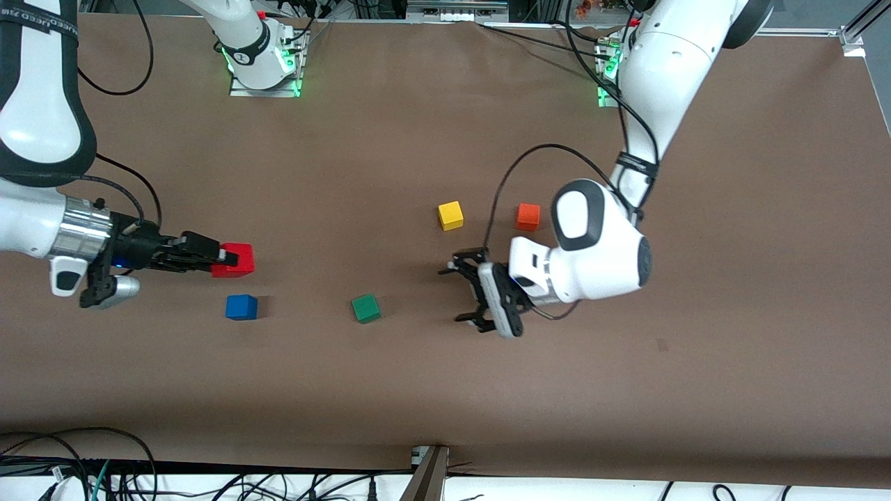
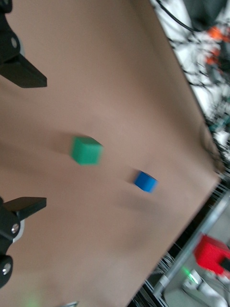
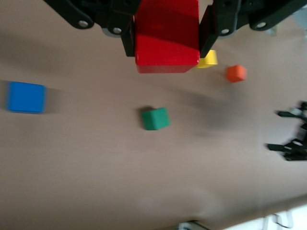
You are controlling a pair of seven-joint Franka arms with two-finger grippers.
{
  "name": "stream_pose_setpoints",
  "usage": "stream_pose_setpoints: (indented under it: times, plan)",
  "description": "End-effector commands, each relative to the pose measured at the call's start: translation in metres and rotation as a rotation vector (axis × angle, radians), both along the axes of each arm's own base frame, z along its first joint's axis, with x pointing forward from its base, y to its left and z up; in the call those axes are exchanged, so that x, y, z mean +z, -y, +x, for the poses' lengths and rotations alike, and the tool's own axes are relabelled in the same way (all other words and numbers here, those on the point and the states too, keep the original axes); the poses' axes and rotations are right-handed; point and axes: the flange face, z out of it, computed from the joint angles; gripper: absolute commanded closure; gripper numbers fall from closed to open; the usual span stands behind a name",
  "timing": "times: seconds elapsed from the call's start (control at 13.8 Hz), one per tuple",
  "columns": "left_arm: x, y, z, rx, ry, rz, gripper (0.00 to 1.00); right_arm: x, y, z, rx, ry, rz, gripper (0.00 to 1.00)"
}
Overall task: Pass red block to right arm, stack on blue
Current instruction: 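Move the red cube with the right gripper over the blue cube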
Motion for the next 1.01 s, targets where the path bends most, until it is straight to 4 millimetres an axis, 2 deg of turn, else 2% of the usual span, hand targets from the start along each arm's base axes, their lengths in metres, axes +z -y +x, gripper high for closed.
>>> stream_pose_setpoints:
  times: [0.0, 0.14, 0.36, 0.43, 0.58, 0.72, 0.8, 0.94]
  plan:
    - [0.007, -0.052, 0.011, 0.02, -0.11, 0.134, 0.0, 0.008, 0.017, -0.026, 0.011, 0.01, -0.112, 1.0]
    - [0.005, -0.101, 0.015, 0.01, -0.18, 0.269, 0.0, -0.004, 0.036, -0.04, 0.016, 0.017, -0.221, 1.0]
    - [0.01, -0.174, 0.02, -0.007, -0.225, 0.483, 0.0, -0.037, 0.044, -0.054, 0.03, 0.049, -0.342, 1.0]
    - [0.032, -0.192, 0.023, -0.012, -0.212, 0.545, 0.0, -0.048, 0.043, -0.056, 0.025, 0.069, -0.357, 1.0]
    - [0.06, -0.227, 0.022, 0.011, -0.222, 0.595, 0.0, -0.062, 0.029, -0.053, 0.019, 0.114, -0.376, 1.0]
    - [0.102, -0.267, 0.022, 0.068, -0.175, 0.648, 0.0, -0.075, 0.023, -0.044, -0.012, 0.136, -0.394, 1.0]
    - [0.123, -0.287, 0.019, 0.096, -0.159, 0.654, 0.0, -0.085, 0.016, -0.041, -0.01, 0.158, -0.407, 1.0]
    - [0.169, -0.324, 0.005, 0.139, -0.115, 0.718, 0.0, -0.099, 0.015, -0.035, -0.019, 0.182, -0.426, 1.0]
